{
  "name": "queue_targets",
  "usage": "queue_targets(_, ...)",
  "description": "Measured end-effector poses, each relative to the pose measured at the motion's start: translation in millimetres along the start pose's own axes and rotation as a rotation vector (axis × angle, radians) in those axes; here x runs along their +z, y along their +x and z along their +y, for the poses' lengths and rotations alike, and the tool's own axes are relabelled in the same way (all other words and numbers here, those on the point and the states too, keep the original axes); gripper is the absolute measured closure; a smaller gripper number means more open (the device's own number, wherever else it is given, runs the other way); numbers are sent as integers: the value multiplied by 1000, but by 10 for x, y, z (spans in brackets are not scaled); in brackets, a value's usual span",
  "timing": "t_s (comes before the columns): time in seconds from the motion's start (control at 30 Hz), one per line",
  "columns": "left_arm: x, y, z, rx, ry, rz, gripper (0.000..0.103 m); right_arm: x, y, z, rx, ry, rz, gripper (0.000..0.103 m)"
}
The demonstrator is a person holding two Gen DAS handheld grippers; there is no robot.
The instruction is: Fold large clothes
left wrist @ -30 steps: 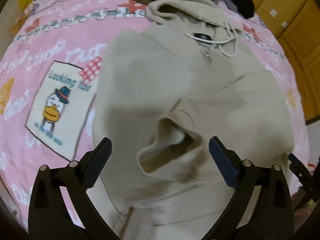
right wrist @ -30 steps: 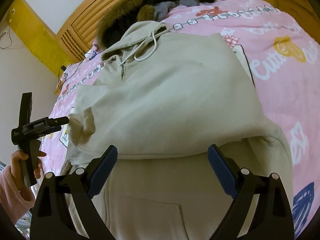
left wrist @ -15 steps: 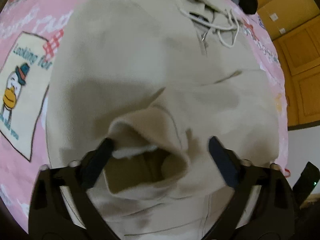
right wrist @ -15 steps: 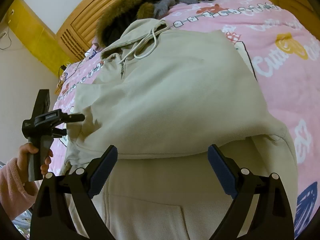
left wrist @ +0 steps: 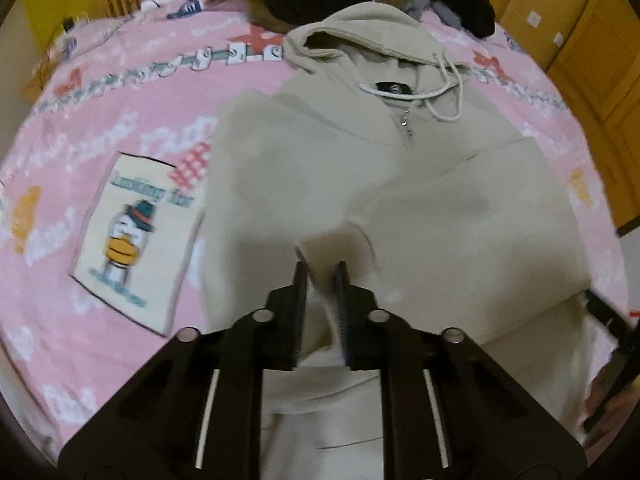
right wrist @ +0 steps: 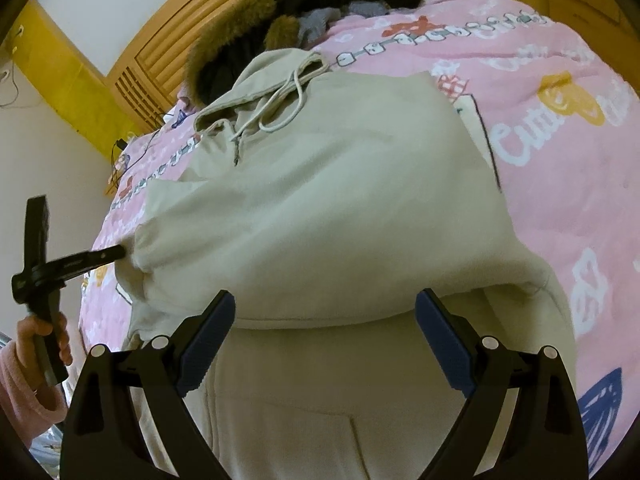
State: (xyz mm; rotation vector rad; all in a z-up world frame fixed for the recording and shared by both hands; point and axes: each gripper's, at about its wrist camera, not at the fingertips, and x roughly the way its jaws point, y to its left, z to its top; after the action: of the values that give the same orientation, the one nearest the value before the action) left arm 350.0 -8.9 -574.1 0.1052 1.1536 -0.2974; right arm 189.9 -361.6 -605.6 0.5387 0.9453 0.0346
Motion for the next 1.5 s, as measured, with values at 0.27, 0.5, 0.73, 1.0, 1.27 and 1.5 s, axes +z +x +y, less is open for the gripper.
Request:
queue_targets(0.27, -84, -34, 436, -61, -126, 20, 101, 18, -39, -71, -10, 40, 0, 14)
queue_targets(0.5, -133, 159, 256, -278, -114, 98, 41, -36, -19, -41, -6, 31, 19, 14)
queue_targets(0.73, -131, 266, 264, -356, -157, 93, 6, -96, 22, -18, -3, 23, 44, 14)
queue_targets(1.0, -176, 178, 146, -532, -159, 142, 6, -112, 39, 26, 7, 23, 67, 14)
queue_targets(1.27, -29, 757, -32, -367, -67, 185, 6, -80, 59, 89, 16, 10, 59, 14)
queue_targets(1.5, -91, 704, -102, -207, 12, 109, 9, -206, 95, 103, 21, 21, 91, 14)
